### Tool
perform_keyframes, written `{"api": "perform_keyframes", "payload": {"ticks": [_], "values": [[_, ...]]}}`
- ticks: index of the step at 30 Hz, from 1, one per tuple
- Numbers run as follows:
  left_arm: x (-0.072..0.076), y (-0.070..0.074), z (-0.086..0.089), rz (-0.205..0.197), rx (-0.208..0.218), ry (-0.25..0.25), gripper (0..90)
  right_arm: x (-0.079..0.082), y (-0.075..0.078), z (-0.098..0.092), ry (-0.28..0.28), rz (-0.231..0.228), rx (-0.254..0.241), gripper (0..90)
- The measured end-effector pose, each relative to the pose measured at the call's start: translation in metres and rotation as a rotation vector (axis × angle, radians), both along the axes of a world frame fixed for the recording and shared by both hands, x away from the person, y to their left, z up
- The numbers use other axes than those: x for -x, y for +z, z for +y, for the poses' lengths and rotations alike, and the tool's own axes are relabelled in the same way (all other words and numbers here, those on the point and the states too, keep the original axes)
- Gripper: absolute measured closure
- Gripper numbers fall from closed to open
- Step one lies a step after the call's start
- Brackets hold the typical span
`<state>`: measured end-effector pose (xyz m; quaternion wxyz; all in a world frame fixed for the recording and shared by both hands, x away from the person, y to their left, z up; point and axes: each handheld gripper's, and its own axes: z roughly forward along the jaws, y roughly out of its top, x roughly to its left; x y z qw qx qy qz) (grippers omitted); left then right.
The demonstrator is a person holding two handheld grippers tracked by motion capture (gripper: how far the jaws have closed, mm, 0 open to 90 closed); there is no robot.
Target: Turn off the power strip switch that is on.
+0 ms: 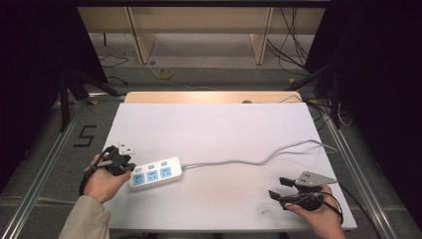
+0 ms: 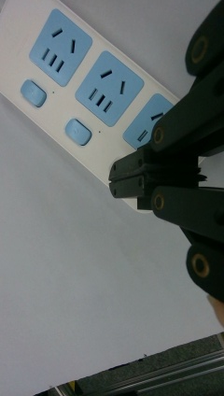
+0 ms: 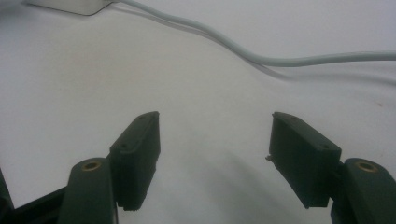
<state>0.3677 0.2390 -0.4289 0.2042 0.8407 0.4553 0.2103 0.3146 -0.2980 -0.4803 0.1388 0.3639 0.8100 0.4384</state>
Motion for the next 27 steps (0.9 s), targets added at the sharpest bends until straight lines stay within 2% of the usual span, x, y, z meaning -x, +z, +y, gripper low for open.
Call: {"api": "perform_keyframes", "payload": {"ticks": [20, 27], "values": [[-0.0071, 0.0006, -0.0022, 0.008, -0.028, -0.030, 89.7, -0.0002, -0.0001, 0.0000, 0.003, 0.000, 0.002, 34.6], [-0.0088, -0.0004, -0.0036, 0.023, -0.036, -0.050, 89.7, -0.0002, -0.0001, 0.0001, 0.004, 0.001, 0.003, 34.6]]}}
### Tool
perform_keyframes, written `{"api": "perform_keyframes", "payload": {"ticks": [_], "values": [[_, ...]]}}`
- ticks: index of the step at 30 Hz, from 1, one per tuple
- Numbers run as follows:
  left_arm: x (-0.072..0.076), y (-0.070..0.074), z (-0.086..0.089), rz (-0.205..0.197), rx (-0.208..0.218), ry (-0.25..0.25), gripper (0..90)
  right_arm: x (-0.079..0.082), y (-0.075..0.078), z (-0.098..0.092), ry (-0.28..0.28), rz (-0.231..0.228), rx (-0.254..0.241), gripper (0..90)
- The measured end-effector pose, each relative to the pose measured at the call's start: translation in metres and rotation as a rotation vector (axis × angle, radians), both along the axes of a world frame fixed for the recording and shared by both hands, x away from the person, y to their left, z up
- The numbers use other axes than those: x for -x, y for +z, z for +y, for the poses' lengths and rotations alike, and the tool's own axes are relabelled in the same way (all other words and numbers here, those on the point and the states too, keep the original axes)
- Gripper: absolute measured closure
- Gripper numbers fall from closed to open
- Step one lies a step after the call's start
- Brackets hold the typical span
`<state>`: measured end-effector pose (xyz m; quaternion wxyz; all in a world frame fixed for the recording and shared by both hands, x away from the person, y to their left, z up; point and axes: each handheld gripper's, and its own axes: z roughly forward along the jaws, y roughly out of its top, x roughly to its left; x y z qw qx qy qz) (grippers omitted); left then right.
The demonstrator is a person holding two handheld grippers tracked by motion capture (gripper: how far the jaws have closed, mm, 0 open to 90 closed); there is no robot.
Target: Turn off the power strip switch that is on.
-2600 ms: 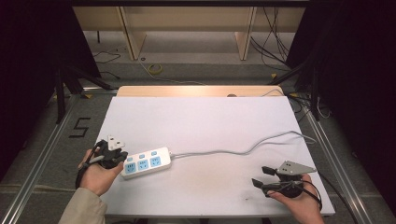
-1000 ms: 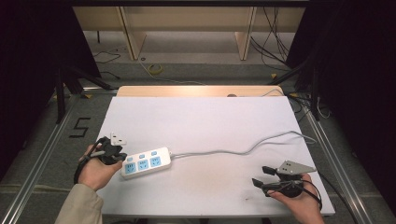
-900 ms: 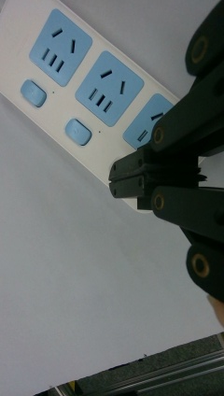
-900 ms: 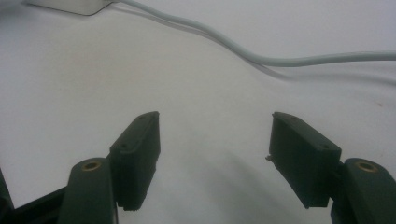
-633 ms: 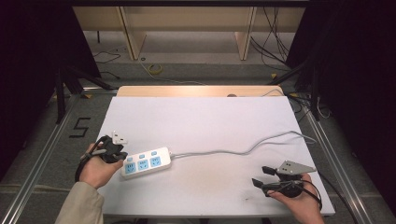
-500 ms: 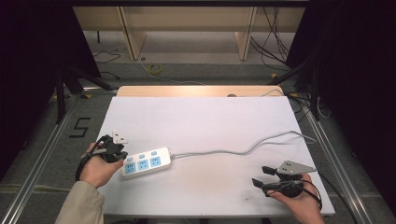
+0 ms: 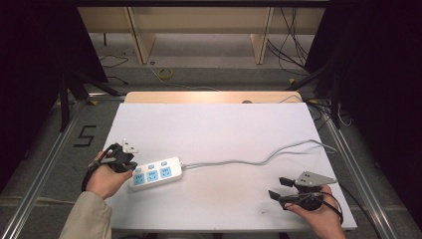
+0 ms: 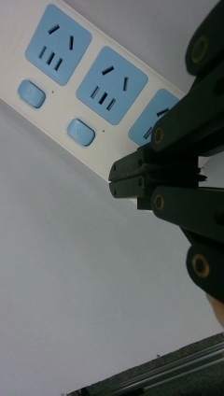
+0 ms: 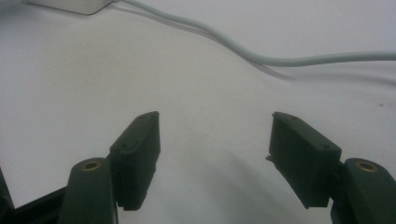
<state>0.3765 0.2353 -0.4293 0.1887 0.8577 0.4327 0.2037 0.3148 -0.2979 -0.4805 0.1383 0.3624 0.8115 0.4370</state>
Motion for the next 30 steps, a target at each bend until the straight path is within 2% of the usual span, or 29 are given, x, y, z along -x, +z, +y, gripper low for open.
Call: {"api": "perform_keyframes", "payload": {"ticks": [30], "values": [[-0.011, -0.006, -0.008, 0.067, -0.020, -0.038, 89.7, 0.000, 0.000, 0.000, 0.000, 0.001, 0.001, 34.6]]}}
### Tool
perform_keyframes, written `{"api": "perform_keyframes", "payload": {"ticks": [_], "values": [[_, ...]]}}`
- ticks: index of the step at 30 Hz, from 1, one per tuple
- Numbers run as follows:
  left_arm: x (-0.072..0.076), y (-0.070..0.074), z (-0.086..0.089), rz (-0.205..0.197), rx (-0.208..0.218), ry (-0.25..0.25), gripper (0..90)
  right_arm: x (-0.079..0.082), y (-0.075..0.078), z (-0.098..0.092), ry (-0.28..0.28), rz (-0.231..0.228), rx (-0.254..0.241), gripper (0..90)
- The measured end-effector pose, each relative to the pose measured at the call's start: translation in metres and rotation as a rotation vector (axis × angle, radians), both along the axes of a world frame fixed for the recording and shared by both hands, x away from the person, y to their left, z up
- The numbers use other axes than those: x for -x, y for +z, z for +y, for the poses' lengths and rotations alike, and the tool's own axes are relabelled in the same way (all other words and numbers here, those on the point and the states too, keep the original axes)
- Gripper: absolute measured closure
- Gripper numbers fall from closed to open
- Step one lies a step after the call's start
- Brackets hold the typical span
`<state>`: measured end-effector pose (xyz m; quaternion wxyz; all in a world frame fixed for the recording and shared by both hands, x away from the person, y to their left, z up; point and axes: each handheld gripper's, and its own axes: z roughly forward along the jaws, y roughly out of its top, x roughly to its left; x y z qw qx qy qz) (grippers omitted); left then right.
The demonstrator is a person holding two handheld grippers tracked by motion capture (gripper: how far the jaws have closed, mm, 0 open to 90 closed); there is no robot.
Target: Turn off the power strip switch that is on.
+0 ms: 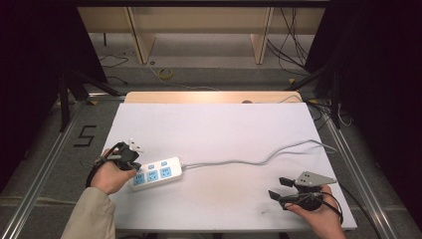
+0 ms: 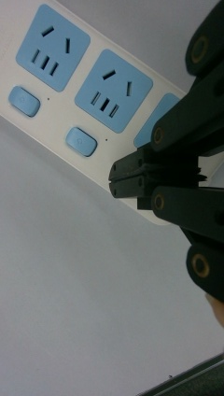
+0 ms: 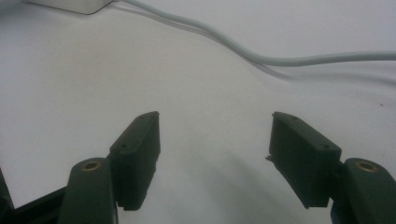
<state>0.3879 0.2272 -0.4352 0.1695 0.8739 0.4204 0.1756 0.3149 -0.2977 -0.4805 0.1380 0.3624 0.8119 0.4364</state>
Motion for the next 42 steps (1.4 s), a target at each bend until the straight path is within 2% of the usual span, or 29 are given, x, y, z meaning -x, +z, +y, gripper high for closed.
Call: {"api": "perform_keyframes", "payload": {"ticks": [24, 42], "values": [[-0.0089, -0.0062, -0.0024, 0.030, -0.019, -0.013, 89.7, -0.0004, -0.0004, 0.0002, 0.003, 0.002, 0.002, 34.6], [-0.0095, -0.0073, -0.0043, 0.022, -0.022, -0.010, 89.8, -0.0001, -0.0003, 0.0007, 0.004, 0.003, 0.001, 34.6]]}}
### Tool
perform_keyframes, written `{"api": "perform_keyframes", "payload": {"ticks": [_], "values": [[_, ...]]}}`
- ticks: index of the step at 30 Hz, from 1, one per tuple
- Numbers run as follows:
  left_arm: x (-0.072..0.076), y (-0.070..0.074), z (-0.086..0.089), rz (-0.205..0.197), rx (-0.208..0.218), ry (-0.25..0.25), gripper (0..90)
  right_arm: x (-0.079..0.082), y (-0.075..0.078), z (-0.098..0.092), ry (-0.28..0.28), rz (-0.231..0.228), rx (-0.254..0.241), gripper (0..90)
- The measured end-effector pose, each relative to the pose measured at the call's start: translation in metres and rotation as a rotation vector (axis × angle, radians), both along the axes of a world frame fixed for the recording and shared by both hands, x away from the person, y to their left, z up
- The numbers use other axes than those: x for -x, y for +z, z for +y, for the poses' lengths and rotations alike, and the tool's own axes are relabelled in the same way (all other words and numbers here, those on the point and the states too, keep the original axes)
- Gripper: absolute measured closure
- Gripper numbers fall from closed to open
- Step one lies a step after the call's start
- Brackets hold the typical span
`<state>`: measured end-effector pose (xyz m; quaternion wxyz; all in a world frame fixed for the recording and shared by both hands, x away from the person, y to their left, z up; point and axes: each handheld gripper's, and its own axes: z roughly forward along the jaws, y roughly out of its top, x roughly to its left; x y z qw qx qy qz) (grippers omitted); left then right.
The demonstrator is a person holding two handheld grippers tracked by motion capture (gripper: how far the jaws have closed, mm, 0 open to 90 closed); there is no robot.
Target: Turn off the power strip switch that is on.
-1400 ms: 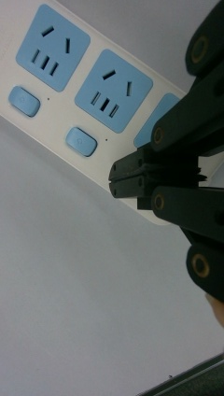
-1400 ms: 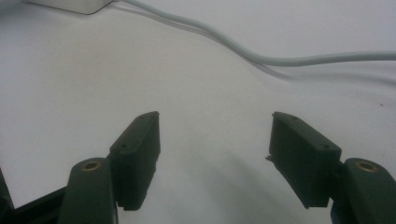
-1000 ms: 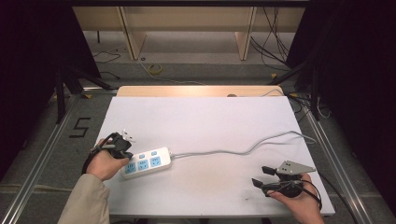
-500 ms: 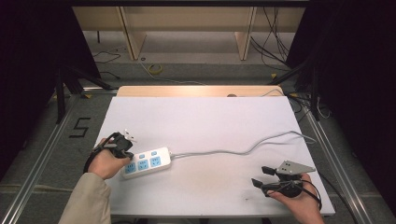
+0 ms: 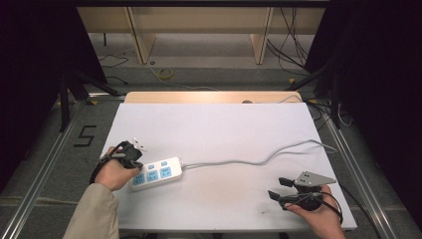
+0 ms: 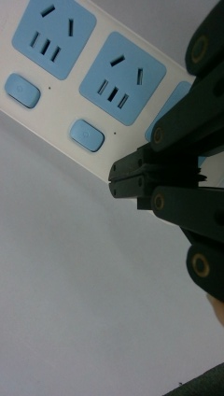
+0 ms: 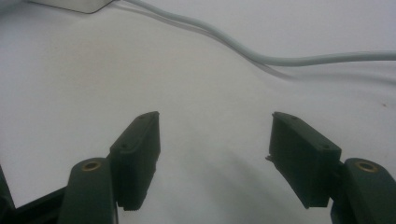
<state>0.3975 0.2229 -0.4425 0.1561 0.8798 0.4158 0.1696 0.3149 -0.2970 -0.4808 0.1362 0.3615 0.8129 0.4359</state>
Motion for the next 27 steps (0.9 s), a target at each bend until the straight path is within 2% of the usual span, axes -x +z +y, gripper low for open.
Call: {"api": "perform_keyframes", "payload": {"ticks": [9, 14, 20, 27], "values": [[0.0003, -0.0013, 0.0041, 0.000, 0.041, 0.017, 89.9, -0.0001, -0.0001, 0.0001, 0.002, 0.001, 0.001, 34.7], [0.0008, -0.0021, 0.0048, -0.006, 0.045, 0.013, 89.9, -0.0001, -0.0001, 0.0002, 0.003, 0.001, 0.001, 34.6], [0.0023, -0.0022, 0.0027, 0.001, 0.029, 0.005, 89.9, -0.0001, 0.0001, -0.0005, 0.002, -0.002, 0.000, 34.6], [0.0026, -0.0024, 0.0061, -0.001, 0.053, 0.012, 89.9, 0.0000, 0.0001, -0.0002, 0.003, -0.003, -0.001, 34.6]]}}
